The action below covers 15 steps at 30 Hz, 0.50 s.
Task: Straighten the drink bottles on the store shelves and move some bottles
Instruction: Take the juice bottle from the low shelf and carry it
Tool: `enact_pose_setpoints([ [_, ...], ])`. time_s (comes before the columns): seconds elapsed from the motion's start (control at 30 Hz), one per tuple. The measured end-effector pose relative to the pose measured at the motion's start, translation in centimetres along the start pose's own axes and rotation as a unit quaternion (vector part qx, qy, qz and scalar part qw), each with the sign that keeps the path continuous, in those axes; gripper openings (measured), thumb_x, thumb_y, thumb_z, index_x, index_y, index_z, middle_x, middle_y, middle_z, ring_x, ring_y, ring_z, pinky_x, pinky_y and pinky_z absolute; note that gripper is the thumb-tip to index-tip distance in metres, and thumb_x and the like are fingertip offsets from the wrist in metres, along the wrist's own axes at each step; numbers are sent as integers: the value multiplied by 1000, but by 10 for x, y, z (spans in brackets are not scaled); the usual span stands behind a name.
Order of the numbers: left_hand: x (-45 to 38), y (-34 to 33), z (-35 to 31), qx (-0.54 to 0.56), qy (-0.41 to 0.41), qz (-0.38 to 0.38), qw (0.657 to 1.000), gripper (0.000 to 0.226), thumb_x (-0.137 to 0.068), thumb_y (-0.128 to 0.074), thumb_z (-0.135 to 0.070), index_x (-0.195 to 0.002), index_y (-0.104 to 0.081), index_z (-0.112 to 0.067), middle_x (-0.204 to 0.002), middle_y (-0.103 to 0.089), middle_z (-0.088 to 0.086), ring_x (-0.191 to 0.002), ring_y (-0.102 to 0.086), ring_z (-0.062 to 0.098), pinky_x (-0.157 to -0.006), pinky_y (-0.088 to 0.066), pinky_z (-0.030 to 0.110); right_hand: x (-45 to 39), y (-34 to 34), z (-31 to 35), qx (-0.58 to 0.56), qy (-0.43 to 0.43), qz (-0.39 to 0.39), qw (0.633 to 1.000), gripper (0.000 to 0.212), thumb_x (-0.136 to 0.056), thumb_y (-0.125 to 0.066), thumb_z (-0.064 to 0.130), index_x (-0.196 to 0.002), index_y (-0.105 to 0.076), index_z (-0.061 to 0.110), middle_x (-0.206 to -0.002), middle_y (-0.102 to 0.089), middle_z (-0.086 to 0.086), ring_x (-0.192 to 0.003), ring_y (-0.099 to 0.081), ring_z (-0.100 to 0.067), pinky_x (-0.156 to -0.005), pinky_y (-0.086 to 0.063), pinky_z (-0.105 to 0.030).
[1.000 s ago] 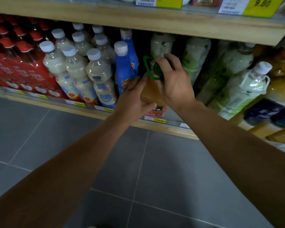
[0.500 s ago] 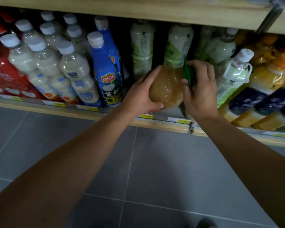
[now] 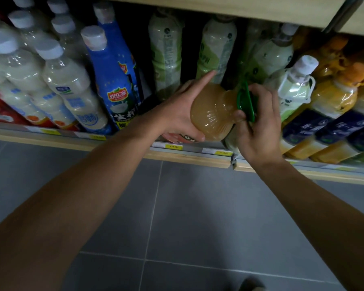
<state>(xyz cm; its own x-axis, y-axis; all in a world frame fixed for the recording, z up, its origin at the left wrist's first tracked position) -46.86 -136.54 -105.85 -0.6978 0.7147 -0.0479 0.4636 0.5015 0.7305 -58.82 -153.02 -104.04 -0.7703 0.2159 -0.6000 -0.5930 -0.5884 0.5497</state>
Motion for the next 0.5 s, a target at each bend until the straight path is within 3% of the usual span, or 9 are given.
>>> enact_pose_setpoints([
  [0.13,-7,3,8,-30,27,57,998,153,-44,-98,-25,-151,7,-52,-161,-14,-2,-142,-27,15,-113,-34,37,5,3,0,-4,-7,3,1000,43,-87,-58,-2,-129,-49,-1,-125,-47,-17,-114,-41,-7,-99,-39,-18],
  [0.2,-6,1,11,-20,38,72,996,153,-45,-98,-21,-152,8,-51,-160,-19,0,-138,-32,12,-111,-35,30,8,4,1,0,-12,3,1000,42,-88,-58,-2,-129,-48,-1,-125,-46,-18,-114,-42,-8,-99,-39,-18],
  [0.37,1,-7,10,-36,7,16,999,136,-43,-94,-33,-151,-13,-46,-147,-35,-2,-130,-40,18,-108,-41,42,16,11,-1,28,-12,18,999,41,-87,-60,-5,-126,-48,-6,-121,-46,-22,-110,-37,-3,-97,-30,-6],
  [0.5,5,-14,6,-69,-1,-7,998,132,-41,-93,-44,-149,-17,-46,-140,-39,0,-126,-45,25,-103,-45,49,26,15,-1,38,-35,27,998,46,-87,-60,-2,-131,-46,-4,-124,-47,-21,-111,-38,-4,-97,-32,-7],
])
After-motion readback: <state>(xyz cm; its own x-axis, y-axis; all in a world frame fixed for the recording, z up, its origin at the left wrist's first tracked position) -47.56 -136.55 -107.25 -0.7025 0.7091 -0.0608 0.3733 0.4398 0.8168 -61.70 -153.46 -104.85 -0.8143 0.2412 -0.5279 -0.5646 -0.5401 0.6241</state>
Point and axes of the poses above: each hand's wrist, its own x-axis away from the middle knuckle, its own y-axis out of the back of the hand, z = x × y, the point moved 2 cm from there along -x, towards the middle knuckle
